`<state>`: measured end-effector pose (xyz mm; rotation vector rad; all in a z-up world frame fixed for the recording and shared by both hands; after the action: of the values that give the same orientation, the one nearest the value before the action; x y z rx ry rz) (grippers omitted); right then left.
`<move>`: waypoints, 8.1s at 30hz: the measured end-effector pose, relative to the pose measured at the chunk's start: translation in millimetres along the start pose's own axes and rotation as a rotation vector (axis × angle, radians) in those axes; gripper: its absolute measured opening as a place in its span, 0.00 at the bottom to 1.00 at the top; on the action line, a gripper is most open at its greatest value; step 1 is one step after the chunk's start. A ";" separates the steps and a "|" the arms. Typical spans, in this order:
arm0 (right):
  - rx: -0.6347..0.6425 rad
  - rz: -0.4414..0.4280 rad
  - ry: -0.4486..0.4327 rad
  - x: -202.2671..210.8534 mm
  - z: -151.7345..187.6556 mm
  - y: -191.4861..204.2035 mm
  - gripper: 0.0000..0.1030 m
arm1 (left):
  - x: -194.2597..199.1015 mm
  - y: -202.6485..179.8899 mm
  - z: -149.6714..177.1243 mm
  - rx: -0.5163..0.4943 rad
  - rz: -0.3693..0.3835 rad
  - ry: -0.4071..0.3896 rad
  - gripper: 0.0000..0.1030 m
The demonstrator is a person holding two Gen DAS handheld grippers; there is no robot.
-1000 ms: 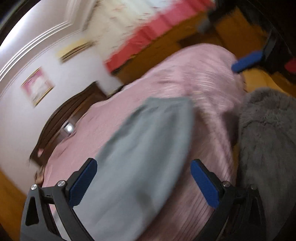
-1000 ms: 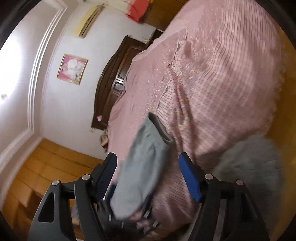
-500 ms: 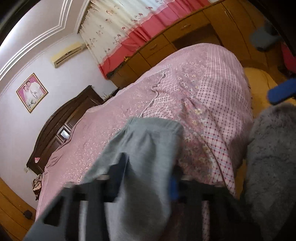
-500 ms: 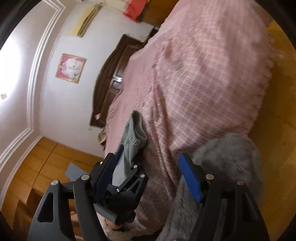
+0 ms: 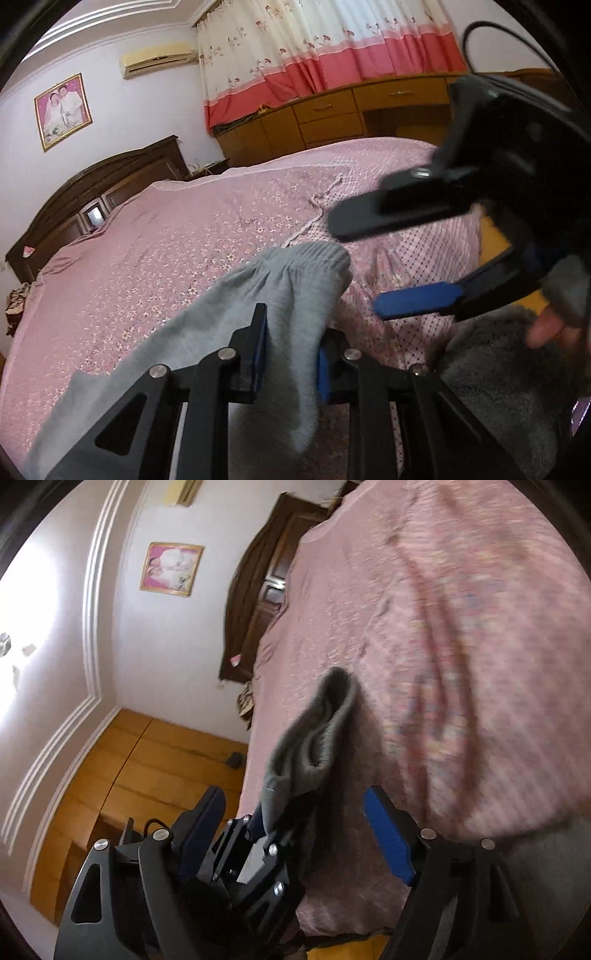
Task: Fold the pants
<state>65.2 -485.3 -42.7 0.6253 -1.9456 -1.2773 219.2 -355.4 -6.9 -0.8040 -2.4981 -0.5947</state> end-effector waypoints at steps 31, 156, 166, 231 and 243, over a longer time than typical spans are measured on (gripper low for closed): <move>-0.004 0.263 0.222 -52.0 -22.5 -40.7 0.20 | 112.3 54.6 64.5 0.023 0.078 0.086 0.65; 2.036 0.697 0.245 -403.6 439.7 275.4 0.18 | 417.4 370.0 398.9 1.425 -0.361 -0.113 0.83; 1.970 0.671 0.234 -433.3 437.4 282.9 0.18 | 446.4 379.6 430.2 1.563 -0.327 -0.237 0.83; 0.700 0.304 0.783 -243.6 95.6 170.8 0.59 | 298.0 363.8 314.8 0.894 -0.399 0.286 0.90; 0.495 0.211 0.859 -295.2 104.0 114.4 0.59 | 305.6 350.9 327.0 0.908 -0.388 0.239 0.90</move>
<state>167.8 -168.5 -52.4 0.9771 -1.5063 -0.2727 123.4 205.1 -17.8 0.0909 -2.3250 0.3323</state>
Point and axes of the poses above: each gripper's, at about its wrist camera, not at the fingertips, and x roughly against the way its jaws point, y to its left, z to its underside, the point moved 5 cm from there along -x, roughly the way its jaws point, and after that the axes turned 4 degrees about z, right-handed, at the moved point
